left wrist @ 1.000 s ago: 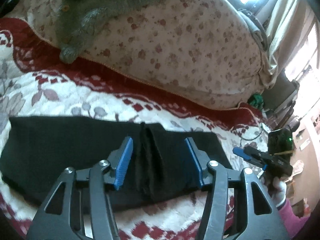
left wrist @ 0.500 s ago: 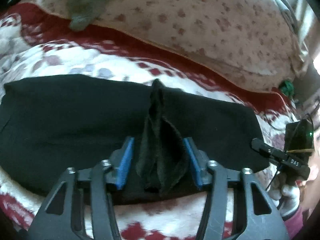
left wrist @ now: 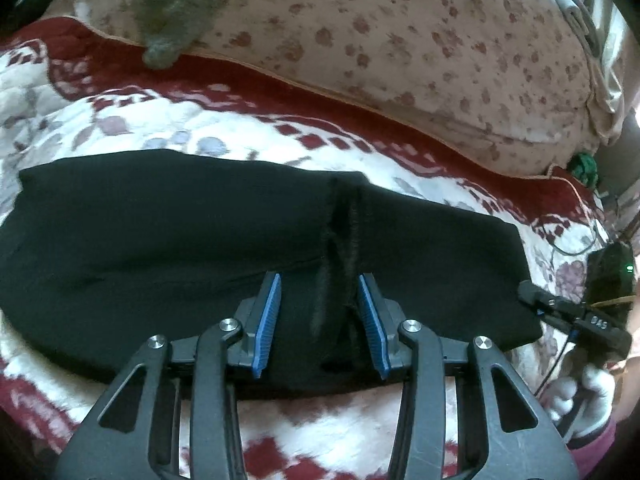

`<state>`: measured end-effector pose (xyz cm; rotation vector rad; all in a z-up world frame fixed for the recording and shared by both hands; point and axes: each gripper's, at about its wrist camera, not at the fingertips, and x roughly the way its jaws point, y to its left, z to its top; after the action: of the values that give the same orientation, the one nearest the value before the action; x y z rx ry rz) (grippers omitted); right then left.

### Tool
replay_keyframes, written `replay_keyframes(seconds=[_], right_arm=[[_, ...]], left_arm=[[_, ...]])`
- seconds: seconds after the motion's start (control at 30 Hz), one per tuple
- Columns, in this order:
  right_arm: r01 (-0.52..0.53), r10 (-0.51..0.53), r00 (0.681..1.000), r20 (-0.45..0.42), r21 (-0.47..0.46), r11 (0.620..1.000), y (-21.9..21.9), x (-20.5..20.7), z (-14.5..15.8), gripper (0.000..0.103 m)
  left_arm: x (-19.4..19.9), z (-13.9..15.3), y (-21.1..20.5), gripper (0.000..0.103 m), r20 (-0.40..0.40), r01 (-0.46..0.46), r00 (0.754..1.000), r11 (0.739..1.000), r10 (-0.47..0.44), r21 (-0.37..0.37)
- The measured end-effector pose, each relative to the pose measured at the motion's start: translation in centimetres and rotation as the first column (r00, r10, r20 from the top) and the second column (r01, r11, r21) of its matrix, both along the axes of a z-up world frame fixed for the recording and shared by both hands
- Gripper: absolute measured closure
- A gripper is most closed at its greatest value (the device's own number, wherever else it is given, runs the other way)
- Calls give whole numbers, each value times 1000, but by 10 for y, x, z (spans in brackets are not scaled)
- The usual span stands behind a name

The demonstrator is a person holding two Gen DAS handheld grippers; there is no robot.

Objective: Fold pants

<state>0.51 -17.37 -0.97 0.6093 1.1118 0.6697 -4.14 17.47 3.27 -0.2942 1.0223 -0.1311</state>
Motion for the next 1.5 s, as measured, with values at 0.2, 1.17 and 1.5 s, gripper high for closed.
replay_keyframes(seconds=[0.2,1.17,1.5], right_arm=[[37,-31,993,111,-61,997,-7,-9,43,68],[-550,584,763,278,-194,812,331,30,70,48],[-648,747,622,236,-380,660,443,43,51,48]], left_arm=[[-21,5,26,63,4,-61,998,998,61,-24],[-101,-19,182,51,-64,-586,800,754,597,-297],[-93,-32,192,36,-64,-599,778,707,624,-376]])
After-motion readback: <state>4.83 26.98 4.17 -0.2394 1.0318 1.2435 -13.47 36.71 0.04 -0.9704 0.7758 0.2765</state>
